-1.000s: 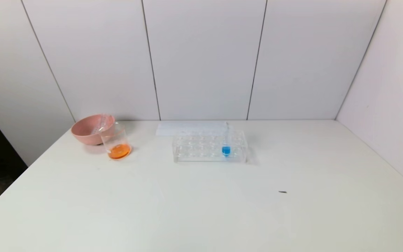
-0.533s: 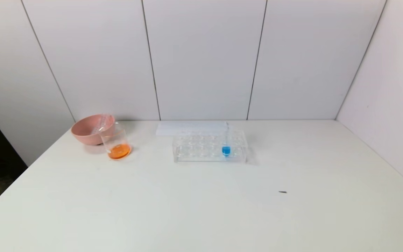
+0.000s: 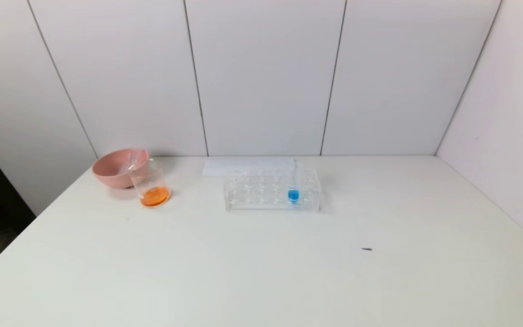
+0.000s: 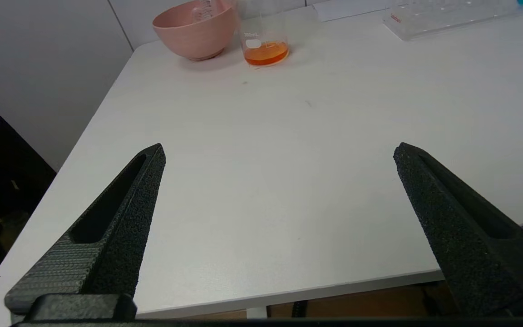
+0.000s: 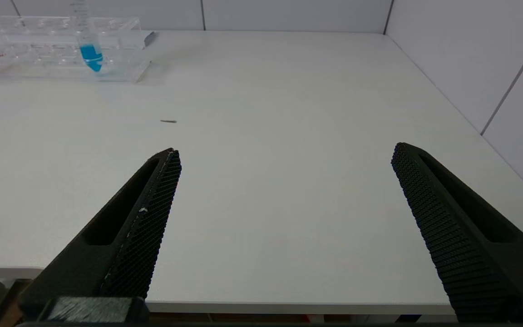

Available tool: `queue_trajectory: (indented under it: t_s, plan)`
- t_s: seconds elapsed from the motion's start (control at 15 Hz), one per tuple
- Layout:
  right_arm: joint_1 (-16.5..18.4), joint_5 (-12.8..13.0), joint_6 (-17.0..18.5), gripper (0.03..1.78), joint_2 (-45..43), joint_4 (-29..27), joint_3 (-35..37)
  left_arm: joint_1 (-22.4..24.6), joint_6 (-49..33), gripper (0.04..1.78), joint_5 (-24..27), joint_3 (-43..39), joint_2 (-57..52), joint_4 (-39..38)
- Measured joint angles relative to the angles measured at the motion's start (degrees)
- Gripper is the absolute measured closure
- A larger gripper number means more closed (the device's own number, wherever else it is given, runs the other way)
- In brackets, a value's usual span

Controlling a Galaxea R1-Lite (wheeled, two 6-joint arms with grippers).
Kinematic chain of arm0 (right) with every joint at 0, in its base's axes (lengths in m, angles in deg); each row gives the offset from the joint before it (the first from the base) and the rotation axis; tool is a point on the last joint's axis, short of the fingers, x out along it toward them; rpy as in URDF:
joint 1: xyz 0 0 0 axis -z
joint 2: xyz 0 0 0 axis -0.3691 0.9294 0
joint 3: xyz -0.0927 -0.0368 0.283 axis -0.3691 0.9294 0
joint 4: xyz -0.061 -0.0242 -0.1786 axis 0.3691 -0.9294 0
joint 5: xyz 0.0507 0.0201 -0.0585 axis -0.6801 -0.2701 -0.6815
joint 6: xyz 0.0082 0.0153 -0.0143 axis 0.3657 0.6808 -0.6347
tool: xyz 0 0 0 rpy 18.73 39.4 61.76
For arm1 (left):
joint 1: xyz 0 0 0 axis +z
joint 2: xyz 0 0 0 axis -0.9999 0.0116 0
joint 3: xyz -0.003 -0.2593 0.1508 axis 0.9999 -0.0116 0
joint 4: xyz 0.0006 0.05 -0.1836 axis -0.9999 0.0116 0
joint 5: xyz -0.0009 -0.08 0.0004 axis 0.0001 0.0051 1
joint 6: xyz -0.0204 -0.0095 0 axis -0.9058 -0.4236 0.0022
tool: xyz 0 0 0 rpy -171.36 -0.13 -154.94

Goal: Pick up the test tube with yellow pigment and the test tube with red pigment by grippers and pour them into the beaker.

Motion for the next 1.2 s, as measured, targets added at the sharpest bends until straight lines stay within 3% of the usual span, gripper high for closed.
queue_trajectory:
  t_s: [1.2]
  plan:
    - [0.0, 0.0, 0.1, 0.11, 0.0, 0.1, 0.0, 0.0, -4.5, 0.06, -0.2, 0.0, 0.0, 0.1]
